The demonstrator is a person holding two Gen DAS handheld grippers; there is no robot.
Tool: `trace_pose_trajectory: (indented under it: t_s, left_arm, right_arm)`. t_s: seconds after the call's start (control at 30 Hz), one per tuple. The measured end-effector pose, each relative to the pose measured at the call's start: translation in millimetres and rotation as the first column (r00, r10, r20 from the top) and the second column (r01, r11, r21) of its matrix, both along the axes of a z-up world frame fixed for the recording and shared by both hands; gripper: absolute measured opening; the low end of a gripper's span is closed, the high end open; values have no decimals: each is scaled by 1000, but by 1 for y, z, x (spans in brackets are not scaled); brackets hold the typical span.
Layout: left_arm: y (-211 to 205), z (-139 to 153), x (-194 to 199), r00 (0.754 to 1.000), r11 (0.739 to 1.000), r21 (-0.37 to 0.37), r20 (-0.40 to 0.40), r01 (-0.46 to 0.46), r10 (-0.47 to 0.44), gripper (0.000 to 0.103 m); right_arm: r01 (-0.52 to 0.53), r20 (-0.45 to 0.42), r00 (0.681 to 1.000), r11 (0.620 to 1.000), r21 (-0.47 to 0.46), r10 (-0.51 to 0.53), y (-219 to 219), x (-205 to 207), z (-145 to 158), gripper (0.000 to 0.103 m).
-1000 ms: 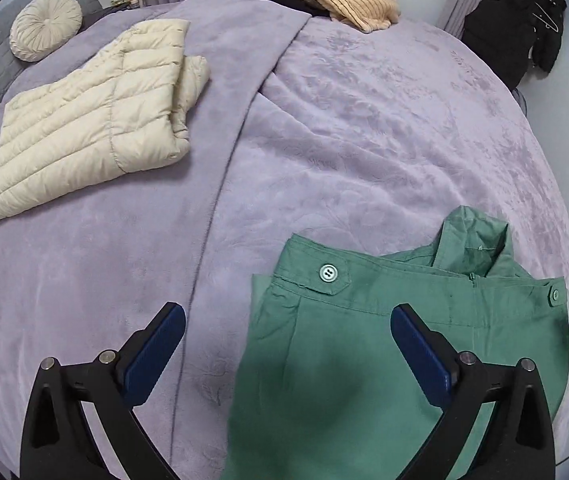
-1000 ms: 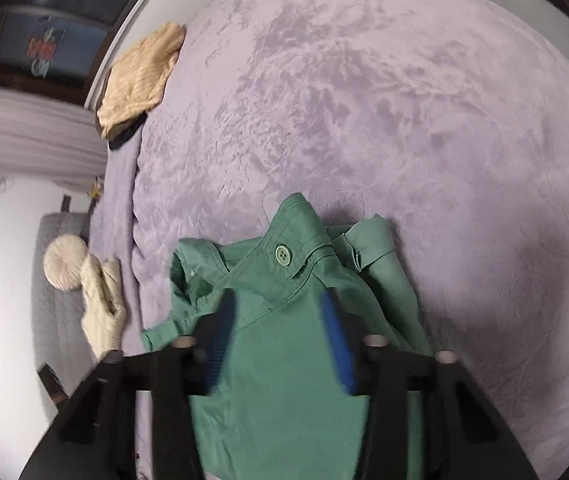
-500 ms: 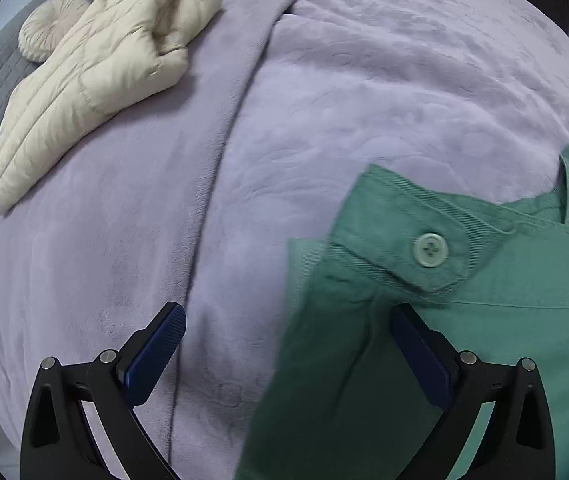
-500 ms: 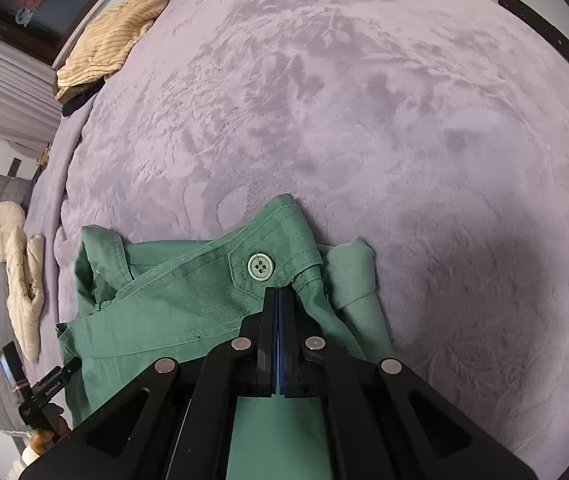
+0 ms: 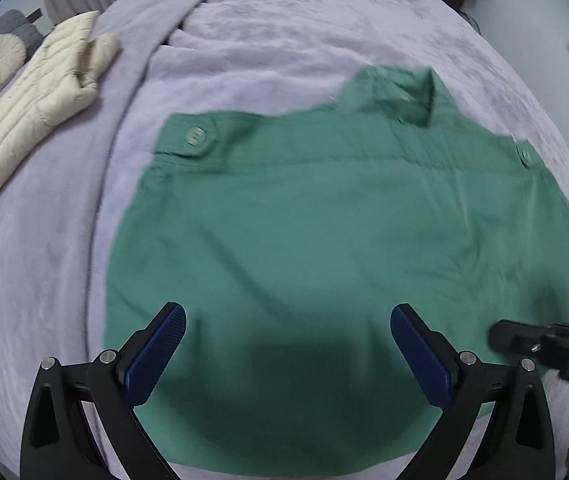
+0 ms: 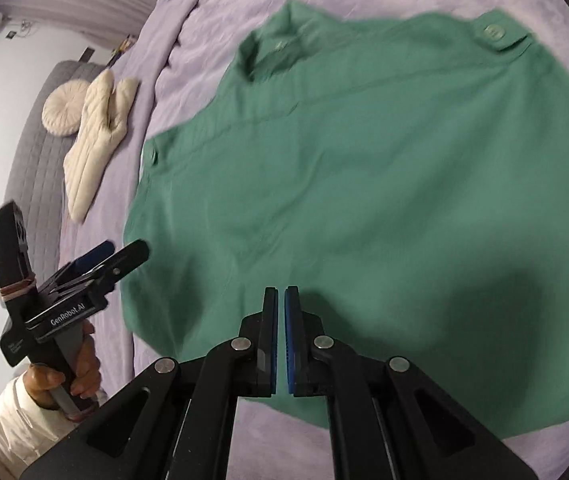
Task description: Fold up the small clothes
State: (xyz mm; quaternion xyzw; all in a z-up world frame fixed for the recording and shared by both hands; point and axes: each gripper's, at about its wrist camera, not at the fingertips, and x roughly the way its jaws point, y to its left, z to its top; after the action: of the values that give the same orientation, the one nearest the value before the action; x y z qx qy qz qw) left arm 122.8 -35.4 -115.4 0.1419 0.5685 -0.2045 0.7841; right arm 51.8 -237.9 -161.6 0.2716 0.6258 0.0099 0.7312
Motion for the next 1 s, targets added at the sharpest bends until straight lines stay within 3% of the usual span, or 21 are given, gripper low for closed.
trace_pose_trajectory:
  t_s: [0.13,0.2,0.37,0.5,0.57,0.77,0.9,1.0]
  left_arm:
    - [3,-46,-30,999,996,91,-40,1,2,103]
    - [24,-47,-37,1000,997,70,-28,-12,14,103]
    - [70,-40,-33,998,986,152,14,-63,62,103]
    - [107,-43,-23,983,966,182,5,-181,183,103]
    - [123,-44,-19,970,957,170,-20,-236,243,103]
    - [133,-19,-24,956,944,161,-11,-288,294,103]
    - [117,8,-9,966,961,102,50,-258,254,103]
    - [98,10,21,963,961,89,89,-263,255,103]
  right_arm:
    - [4,-3,1000,998,-55,-4,-3,-12,-18,3]
    - [20,-6,1000,995,-95,-20,-23,-22,-11,3]
    - [108,-2,994,969,-220,-111,-96,-65,17,2]
    - [190,-1,980,932,-310,-200,-145,-99,37,1]
    - [233,-2,969,922,-310,-245,-159,-108,42,0]
    - [300,10,950,905,-303,-312,-147,-114,67,4]
    - [244,49,970,930,-276,-240,-109,-98,76,4]
    - [201,45,980,939,-279,-196,-85,-74,66,4]
